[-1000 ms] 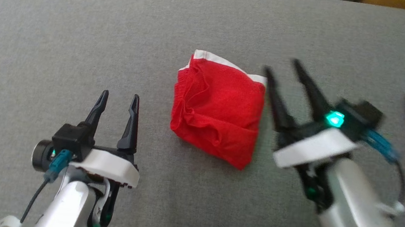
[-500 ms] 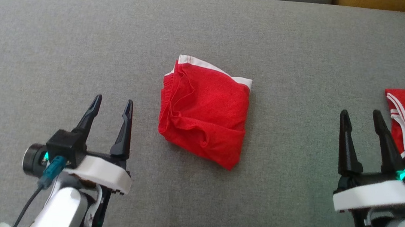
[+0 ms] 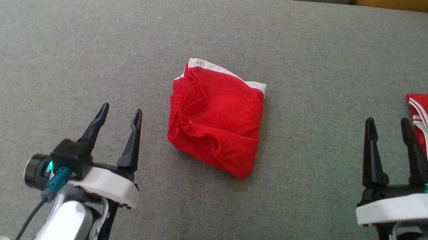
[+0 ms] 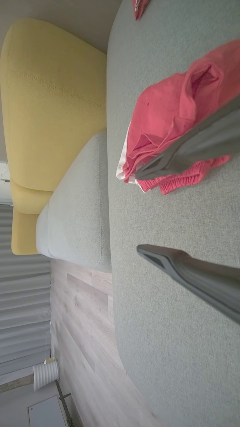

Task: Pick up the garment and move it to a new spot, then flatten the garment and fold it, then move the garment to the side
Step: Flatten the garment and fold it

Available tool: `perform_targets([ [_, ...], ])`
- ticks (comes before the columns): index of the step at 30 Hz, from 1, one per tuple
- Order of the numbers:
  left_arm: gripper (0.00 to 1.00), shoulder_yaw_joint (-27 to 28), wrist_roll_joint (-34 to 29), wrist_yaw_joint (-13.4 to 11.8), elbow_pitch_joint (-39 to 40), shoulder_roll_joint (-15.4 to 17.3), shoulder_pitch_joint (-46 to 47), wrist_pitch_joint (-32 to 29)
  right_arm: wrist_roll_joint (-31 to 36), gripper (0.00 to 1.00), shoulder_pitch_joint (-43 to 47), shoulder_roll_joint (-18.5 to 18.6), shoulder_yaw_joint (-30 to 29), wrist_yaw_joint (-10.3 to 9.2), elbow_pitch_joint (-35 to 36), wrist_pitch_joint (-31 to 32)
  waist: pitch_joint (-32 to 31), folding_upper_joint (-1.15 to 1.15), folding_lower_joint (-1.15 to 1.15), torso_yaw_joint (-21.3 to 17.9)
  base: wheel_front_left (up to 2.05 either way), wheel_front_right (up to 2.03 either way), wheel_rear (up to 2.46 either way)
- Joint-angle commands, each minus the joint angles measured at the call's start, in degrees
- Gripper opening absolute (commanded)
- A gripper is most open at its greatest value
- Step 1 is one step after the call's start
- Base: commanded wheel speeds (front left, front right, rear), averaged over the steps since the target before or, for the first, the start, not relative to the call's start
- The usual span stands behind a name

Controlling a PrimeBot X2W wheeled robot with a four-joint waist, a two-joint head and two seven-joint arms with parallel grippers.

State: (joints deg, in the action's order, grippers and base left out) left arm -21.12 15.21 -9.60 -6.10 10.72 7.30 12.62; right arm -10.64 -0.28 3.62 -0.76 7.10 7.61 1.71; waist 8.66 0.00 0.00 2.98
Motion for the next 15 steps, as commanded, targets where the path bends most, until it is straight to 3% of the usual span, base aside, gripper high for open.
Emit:
perform_targets([
  [1,1.00,2.0,-0.3,-0.3,2.0,1.2,2.0,0.0,0.5,1.00,-0.7,0.0,1.1,0.39,2.2,0.4,0.1,0.00,0.00,0.1,0.00,0.00,0.00],
  [2,1.00,2.0,-0.2,-0.4,2.0,1.3,2.1,0.0,0.4,0.86,-0.9,-0.1,1.2,0.39,2.0,0.7,0.2,0.00,0.00,0.2,0.00,0.00,0.00],
  [3,1.00,1.9,-0.2,-0.4,2.1,1.3,2.1,0.0,0.2,0.29,-1.0,-0.1,1.3,0.39,1.7,1.1,0.4,0.00,0.00,0.3,0.00,0.00,0.00],
  [4,1.00,1.9,-0.2,-0.4,2.1,1.3,2.2,0.0,-0.1,0.00,-1.4,-0.1,1.5,0.39,1.3,1.4,0.6,0.00,0.00,0.3,0.00,0.00,0.00],
  [9,1.00,1.6,-0.2,-0.3,2.3,1.2,3.3,0.1,-1.2,0.00,-4.7,-0.2,4.6,0.39,-2.0,1.9,2.0,0.00,0.00,1.1,0.00,0.00,0.00],
  [15,1.00,0.9,-0.2,0.3,1.9,0.5,5.5,0.5,-4.0,0.00,-14.3,-0.4,15.7,0.39,-12.9,0.4,4.6,0.00,0.00,3.2,0.00,0.00,0.00],
])
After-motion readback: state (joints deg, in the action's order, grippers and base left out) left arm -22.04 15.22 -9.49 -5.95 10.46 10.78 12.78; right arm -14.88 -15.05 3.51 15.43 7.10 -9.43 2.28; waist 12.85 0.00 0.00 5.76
